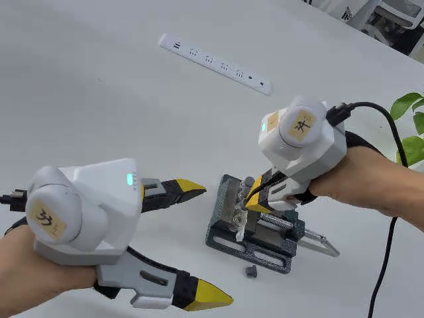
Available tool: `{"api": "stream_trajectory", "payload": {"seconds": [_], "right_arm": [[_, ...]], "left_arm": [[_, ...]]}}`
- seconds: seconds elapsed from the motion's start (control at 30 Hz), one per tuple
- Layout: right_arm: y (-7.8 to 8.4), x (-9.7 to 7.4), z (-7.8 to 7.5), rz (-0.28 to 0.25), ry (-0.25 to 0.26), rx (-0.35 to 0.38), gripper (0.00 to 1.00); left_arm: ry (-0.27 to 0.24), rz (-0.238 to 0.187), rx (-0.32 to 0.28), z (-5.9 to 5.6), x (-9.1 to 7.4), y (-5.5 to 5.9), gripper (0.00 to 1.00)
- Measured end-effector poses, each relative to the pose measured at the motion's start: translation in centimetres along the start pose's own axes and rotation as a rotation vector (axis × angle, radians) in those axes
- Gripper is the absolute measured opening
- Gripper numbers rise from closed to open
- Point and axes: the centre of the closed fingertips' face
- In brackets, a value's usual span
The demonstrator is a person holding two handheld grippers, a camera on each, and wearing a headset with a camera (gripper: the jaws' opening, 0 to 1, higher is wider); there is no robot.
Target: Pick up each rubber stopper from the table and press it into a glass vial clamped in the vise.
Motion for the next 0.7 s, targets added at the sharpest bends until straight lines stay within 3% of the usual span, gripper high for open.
{"api": "stream_trajectory", "payload": {"seconds": [0.7], "right_arm": [[-0.13, 0.37, -0.13, 0.015, -0.015, -0.001, 0.00]], "left_arm": [[0.001, -0.005, 0.001, 0.04, 0.39, -0.27, 0.84]]}}
Point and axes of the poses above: the centre of the closed fingertips' face, and the gripper's own axes: x roughly forward along the fingers, z roughly to its left, y roughly out of its underside, and after that the axes turned 12 degrees about -z, right-handed
